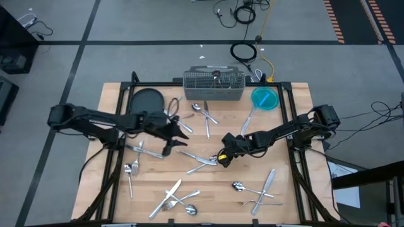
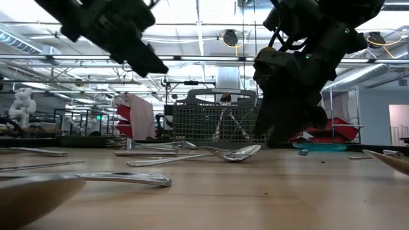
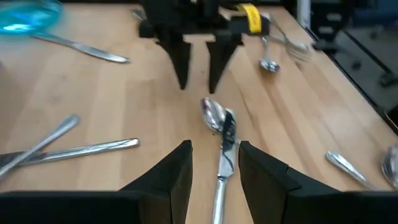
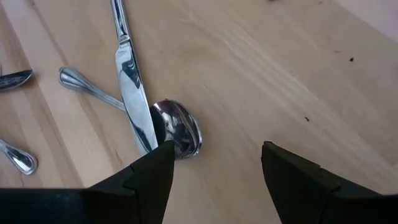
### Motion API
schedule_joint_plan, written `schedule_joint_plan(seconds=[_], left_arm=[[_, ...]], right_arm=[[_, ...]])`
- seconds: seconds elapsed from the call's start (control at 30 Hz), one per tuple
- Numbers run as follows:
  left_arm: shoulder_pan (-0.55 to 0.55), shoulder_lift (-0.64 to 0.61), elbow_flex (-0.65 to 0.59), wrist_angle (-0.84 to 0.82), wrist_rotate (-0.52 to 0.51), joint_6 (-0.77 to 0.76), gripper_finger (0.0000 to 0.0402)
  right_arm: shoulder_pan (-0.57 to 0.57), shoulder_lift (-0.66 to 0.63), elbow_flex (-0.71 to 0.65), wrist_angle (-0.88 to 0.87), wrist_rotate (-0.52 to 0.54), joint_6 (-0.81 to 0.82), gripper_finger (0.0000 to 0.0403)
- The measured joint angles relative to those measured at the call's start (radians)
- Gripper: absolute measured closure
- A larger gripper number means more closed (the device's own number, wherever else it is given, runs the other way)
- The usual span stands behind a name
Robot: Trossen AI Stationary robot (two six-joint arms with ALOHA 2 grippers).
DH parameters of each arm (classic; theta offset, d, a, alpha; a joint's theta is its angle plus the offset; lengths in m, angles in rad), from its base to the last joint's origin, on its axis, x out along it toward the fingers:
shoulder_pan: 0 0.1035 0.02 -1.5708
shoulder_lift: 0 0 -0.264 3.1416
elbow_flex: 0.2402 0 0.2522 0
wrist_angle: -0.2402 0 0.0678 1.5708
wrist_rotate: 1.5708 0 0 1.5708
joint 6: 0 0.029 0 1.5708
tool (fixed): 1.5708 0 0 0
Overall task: Sort silverware
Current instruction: Put the knife into the silverware basket
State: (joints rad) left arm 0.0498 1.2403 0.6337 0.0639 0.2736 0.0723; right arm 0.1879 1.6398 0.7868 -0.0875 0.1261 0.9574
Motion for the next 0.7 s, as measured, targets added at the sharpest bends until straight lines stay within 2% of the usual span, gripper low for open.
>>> schedule_joint_plan(seconds=[0.17,0.4,0.6,0.7], left_arm=[[0.000,0.085,0.051,-0.006,0.040,0.131,0.0267],[-0.025,0.180,0.072,-0.004,0.020,0.273,0.0267],[-0.097,0.303,0.094,0.002,0.017,0.274,0.0267],[-0.128,0.350,0.142,0.005,-0.038,0.245,0.0267]], right_arm=[[0.000,-0.024,0.000,-0.033,0.002,-0.038,0.0177],[-0.003,-0.156,0.000,-0.224,0.058,-0.073,0.0177],[-0.003,-0.282,0.000,-0.336,0.138,-0.060,0.0177],[-0.003,-0.326,0.000,-0.366,0.160,-0.066,0.0177]])
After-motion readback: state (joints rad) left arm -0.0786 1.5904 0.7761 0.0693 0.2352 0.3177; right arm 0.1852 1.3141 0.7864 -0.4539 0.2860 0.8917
